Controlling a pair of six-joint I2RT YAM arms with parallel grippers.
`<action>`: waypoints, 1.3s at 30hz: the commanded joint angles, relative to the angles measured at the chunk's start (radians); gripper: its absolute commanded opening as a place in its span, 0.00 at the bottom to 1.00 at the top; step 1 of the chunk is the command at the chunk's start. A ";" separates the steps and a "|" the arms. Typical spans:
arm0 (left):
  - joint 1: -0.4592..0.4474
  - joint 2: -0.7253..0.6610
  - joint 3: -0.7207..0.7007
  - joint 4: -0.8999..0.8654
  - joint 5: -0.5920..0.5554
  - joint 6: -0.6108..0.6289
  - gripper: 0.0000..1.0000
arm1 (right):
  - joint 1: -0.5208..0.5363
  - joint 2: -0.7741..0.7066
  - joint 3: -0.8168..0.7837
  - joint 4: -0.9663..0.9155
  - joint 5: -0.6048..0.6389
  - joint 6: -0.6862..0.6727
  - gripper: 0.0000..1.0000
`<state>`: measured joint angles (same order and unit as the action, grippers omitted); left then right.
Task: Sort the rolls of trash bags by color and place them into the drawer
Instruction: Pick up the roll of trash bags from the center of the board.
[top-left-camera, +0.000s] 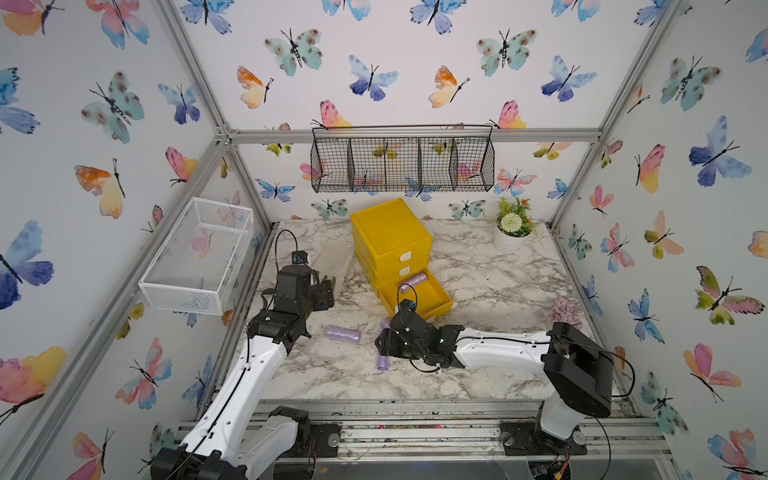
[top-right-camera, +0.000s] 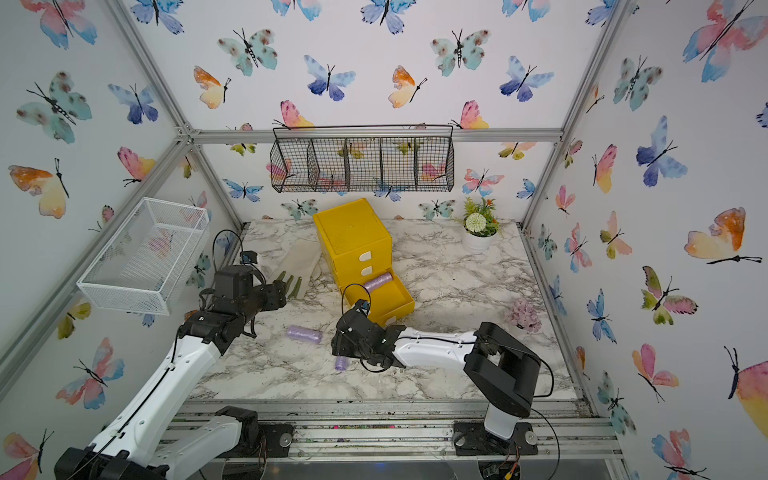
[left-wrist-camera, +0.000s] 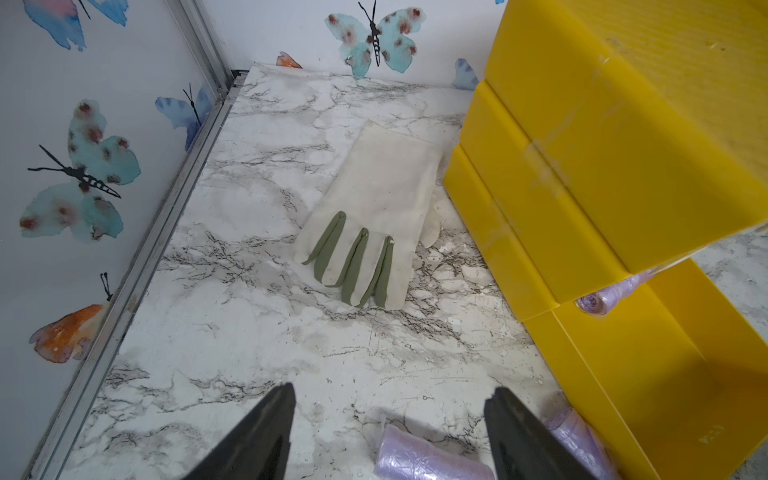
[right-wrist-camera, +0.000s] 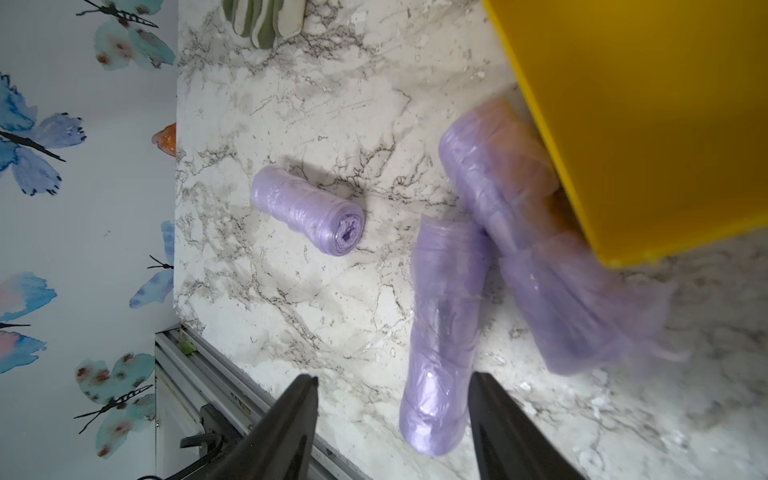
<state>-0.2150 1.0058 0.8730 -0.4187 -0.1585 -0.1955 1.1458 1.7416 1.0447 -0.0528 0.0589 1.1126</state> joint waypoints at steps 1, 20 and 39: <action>0.008 -0.010 -0.006 0.011 0.021 -0.002 0.77 | 0.009 0.035 0.024 -0.052 0.021 0.043 0.62; 0.011 -0.004 -0.008 0.012 0.035 0.001 0.77 | 0.009 0.167 0.104 -0.075 0.008 0.035 0.57; 0.012 -0.004 -0.008 0.011 0.044 0.001 0.77 | 0.009 0.201 0.140 -0.089 0.009 0.020 0.46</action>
<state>-0.2100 1.0058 0.8730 -0.4183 -0.1314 -0.1955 1.1473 1.9179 1.1572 -0.1154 0.0597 1.1423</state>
